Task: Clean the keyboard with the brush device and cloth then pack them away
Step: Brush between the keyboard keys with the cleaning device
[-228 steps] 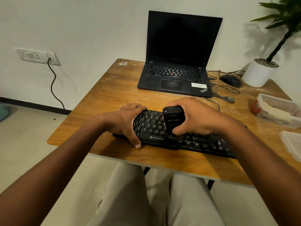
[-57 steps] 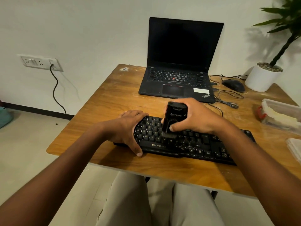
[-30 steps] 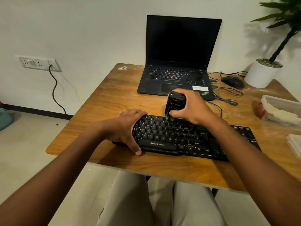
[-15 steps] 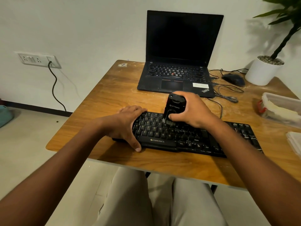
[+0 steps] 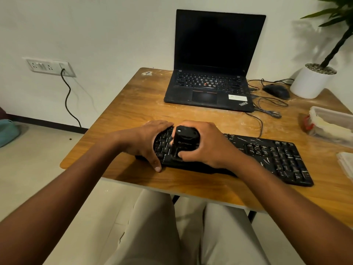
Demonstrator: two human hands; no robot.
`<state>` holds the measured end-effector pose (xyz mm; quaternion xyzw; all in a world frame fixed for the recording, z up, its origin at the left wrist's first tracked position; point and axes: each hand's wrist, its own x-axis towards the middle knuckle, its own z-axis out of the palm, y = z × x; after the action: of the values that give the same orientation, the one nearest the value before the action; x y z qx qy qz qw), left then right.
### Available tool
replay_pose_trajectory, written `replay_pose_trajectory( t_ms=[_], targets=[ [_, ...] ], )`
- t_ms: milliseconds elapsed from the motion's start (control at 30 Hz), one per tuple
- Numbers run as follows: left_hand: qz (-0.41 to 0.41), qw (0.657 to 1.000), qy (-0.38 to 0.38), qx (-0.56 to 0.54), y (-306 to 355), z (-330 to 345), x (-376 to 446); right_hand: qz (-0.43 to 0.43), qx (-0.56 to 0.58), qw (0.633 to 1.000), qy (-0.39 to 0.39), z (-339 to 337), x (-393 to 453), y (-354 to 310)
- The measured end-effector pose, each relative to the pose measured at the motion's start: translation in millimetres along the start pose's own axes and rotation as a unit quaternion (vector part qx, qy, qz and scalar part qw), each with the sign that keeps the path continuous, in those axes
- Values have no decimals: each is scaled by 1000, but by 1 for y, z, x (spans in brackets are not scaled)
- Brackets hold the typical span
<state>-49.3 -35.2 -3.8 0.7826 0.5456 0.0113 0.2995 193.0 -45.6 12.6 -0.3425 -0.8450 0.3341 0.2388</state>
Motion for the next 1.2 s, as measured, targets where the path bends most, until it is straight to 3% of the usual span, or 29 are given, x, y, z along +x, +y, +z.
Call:
replay_pose_trajectory(
  t_ms=[167,333,467,667,833,933,1133,1200],
  targets=[
    [-17,1000,-12,0,-2,1,0,61,-83,992,-70,-34,-9,-3],
    [10,1000,-17,-18,-3,-3,1,10,-34,999,-4,-12,13,-19],
    [21,999,-23,-30,-4,-6,4,3,-7,1000,-4,17,22,-14],
    [-11,999,-36,-3,-7,-6,5,81,-85,988,-102,-38,2,-10],
    [-9,999,-38,-13,-6,-6,6,38,-25,999,-11,-19,10,-18],
    [10,999,-25,-23,-5,-5,6,1,-1,1000,-11,8,12,-15],
    [-11,999,-40,-8,-4,-8,6,100,-69,990,-65,-38,-14,-5],
    [-15,999,-42,-3,-2,-8,6,106,-67,991,-39,-46,-17,-4]
  ],
)
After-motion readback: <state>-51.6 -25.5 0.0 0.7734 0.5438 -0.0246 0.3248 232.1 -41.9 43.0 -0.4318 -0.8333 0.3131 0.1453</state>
